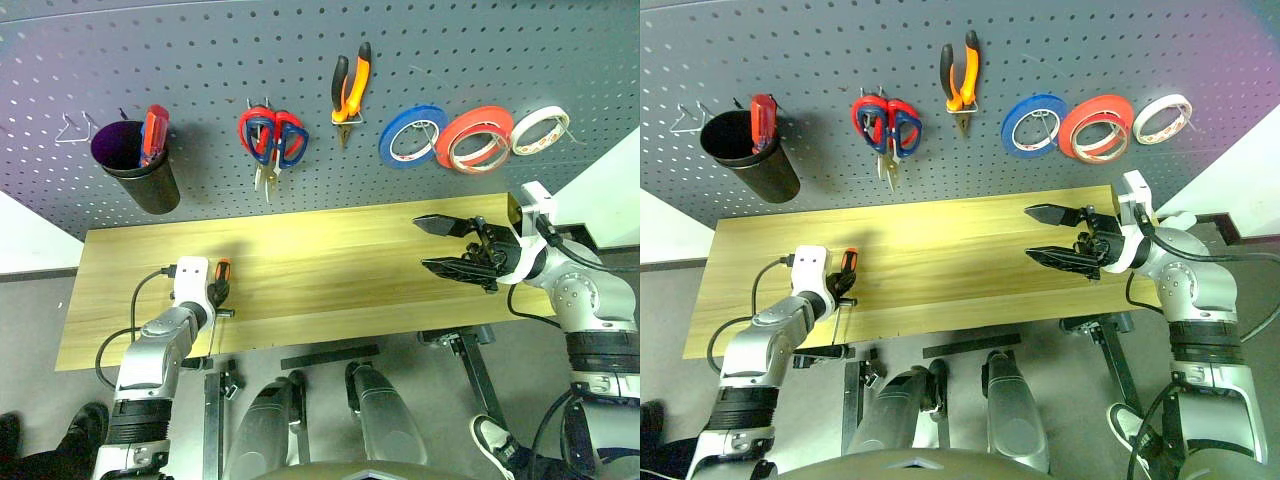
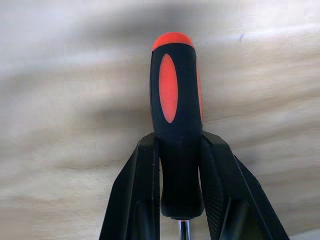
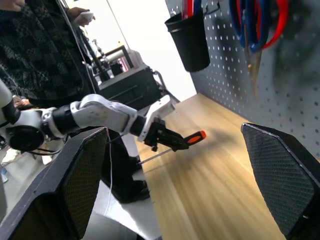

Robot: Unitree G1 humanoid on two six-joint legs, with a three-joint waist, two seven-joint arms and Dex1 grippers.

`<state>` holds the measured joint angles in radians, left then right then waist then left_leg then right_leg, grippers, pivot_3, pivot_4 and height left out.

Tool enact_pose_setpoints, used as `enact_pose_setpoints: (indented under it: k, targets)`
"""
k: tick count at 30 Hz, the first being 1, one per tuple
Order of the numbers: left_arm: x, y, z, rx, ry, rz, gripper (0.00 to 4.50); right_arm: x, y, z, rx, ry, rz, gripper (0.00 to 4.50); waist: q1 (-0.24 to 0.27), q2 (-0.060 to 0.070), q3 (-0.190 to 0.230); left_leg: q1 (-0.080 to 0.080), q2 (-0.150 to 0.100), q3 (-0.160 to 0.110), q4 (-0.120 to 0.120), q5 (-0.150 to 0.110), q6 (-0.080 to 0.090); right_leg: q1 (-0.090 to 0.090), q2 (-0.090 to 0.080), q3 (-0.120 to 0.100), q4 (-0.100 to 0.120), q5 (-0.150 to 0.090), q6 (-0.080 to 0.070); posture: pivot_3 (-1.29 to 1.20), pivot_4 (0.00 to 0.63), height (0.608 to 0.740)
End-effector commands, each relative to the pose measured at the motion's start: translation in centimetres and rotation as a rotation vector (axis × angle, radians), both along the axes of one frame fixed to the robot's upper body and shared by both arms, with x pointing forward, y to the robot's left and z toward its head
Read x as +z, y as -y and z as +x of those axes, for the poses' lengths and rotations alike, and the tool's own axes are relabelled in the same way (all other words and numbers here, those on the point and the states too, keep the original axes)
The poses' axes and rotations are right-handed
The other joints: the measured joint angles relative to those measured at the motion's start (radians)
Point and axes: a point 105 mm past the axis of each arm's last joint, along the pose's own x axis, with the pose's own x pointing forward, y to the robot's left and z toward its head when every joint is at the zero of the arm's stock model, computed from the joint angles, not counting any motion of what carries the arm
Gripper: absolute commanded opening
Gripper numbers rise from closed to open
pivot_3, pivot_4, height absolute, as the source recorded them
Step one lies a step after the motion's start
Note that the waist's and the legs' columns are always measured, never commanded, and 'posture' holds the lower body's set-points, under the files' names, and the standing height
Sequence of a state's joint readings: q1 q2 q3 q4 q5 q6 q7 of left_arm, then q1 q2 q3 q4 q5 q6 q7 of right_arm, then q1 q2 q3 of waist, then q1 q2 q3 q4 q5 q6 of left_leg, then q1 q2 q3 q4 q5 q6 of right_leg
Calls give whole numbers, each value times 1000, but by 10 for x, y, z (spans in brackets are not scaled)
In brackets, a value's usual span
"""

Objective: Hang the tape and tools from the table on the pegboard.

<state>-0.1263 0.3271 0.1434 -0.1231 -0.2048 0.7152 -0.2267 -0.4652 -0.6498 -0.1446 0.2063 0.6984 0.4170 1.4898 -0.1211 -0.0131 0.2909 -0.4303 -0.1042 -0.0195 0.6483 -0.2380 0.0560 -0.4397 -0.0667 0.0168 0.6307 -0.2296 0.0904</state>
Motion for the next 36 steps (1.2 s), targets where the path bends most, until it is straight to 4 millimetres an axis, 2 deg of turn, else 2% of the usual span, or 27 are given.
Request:
enact_pose_setpoints:
  k: [1,7,10,14,22,24,31,36]
  targets:
    - [29,10,-1,-72,131,65,728,6,2,3,-2,51,12,4500,1,0,-2,0,0,0,0,0,0,0,0,0,0,0,0,-256,208,740]
    - [51,33,-7,-234,284,163,728,5,3,10,-19,68,30,4500,0,3,-23,0,-1,1,-1,0,-1,-1,0,-1,0,0,0,-255,157,740]
    - [69,46,-9,-317,391,205,728,6,4,13,-28,84,37,4500,-1,5,-41,0,-1,1,-1,0,-1,0,0,-1,0,0,1,-257,136,740]
    - [95,44,-2,-320,532,267,728,7,5,18,-38,97,44,4500,-2,10,-66,0,-1,1,0,1,-1,0,0,-1,0,1,1,-258,112,740]
    - [177,53,12,-359,829,347,728,8,5,22,-49,114,42,4500,-5,10,-106,2,-2,1,1,1,-2,2,1,-1,0,2,2,-254,86,740]
    - [193,53,15,-359,872,351,728,9,5,23,-49,118,41,4500,-6,12,-113,2,-2,1,2,1,-2,2,1,-1,1,2,3,-254,87,740]
    - [237,53,17,-348,1003,372,728,10,5,25,-49,122,37,4500,-10,15,-122,5,-2,1,2,1,-2,5,1,0,2,2,3,-252,90,740]
    - [267,43,16,-311,1075,404,728,10,6,25,-52,121,33,4500,-10,15,-124,5,-2,0,4,1,-2,5,2,0,3,2,3,-250,94,740]
